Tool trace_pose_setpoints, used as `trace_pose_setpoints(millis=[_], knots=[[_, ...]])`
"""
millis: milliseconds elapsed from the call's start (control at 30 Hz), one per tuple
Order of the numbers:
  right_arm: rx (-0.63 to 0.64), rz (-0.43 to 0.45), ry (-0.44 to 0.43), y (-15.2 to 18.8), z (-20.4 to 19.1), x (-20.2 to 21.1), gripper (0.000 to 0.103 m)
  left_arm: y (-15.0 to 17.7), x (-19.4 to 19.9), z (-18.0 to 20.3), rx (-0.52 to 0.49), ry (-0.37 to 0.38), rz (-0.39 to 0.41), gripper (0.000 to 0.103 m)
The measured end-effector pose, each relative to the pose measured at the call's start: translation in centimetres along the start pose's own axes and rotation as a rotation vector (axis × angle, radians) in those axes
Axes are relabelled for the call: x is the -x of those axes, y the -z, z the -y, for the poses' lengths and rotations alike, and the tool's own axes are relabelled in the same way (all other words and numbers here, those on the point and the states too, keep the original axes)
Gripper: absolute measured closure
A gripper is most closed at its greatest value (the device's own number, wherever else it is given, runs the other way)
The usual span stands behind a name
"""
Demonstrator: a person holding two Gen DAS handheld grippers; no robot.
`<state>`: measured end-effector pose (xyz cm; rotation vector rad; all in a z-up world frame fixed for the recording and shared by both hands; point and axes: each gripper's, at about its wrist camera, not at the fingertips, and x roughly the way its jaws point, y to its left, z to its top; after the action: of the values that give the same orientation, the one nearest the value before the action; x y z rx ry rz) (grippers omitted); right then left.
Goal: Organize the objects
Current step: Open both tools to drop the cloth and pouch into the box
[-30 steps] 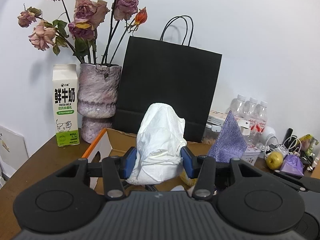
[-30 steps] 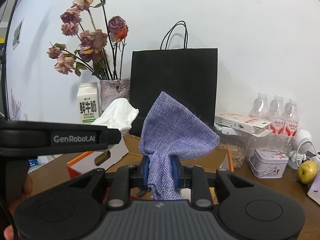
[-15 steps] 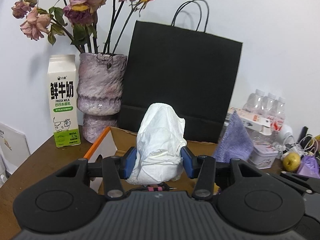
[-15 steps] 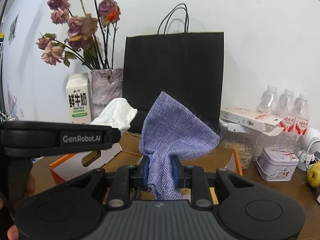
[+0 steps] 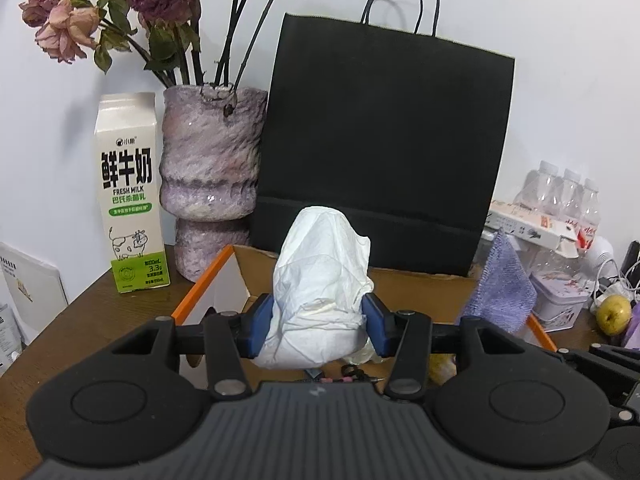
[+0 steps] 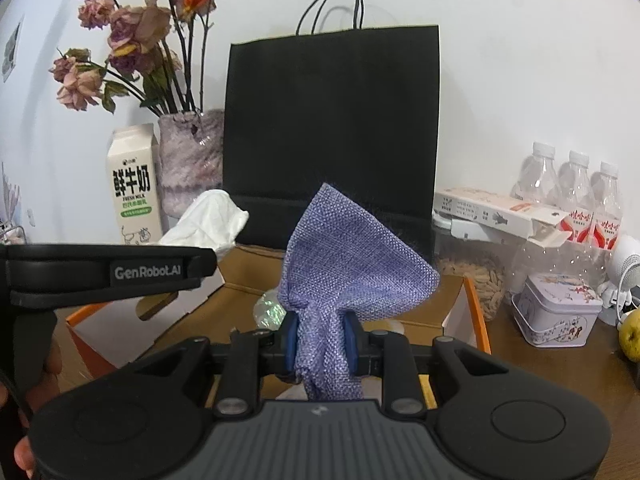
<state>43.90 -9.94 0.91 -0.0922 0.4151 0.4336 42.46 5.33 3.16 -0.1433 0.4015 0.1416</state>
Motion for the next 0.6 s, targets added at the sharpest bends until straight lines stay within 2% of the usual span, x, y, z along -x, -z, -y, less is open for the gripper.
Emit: trace_pose_setpoints(millis=[133, 267, 333, 367, 400, 433, 467, 500, 600], knots=[[-0.001, -0.009, 0.006, 0.19, 0.11, -0.21, 0.080, 0.25, -0.23, -0.09, -0.001, -0.005, -0.006, 0.049], [-0.004, -0.019, 0.014, 0.25, 0.21, -0.39, 0.072, 0.33, -0.24, -0.16, 0.004, -0.011, -0.011, 0.034], [-0.009, -0.028, 0.021, 0.33, 0.28, -0.51, 0.062, 0.33, -0.20, -0.19, 0.008, -0.016, -0.009, 0.025], [-0.015, -0.028, 0.024, 0.36, 0.32, -0.54, 0.051, 0.32, -0.18, -0.20, 0.009, -0.017, -0.008, 0.018], [-0.018, -0.027, 0.030, 0.39, 0.39, -0.52, 0.042, 0.30, -0.13, -0.19, 0.010, -0.019, -0.006, 0.007], [-0.021, -0.030, 0.040, 0.37, 0.44, -0.55, 0.035, 0.28, -0.11, -0.19, 0.012, -0.024, -0.003, 0.000], [-0.027, -0.032, 0.053, 0.39, 0.51, -0.59, 0.018, 0.29, -0.02, -0.15, 0.013, -0.034, 0.004, 0.000], [-0.032, -0.034, 0.072, 0.41, 0.59, -0.64, 0.005, 0.26, 0.04, -0.10, 0.011, -0.041, 0.007, 0.000], [-0.048, -0.041, 0.092, 0.43, 0.85, -0.76, 0.002, 0.20, 0.08, -0.07, 0.011, -0.044, 0.004, 0.000]])
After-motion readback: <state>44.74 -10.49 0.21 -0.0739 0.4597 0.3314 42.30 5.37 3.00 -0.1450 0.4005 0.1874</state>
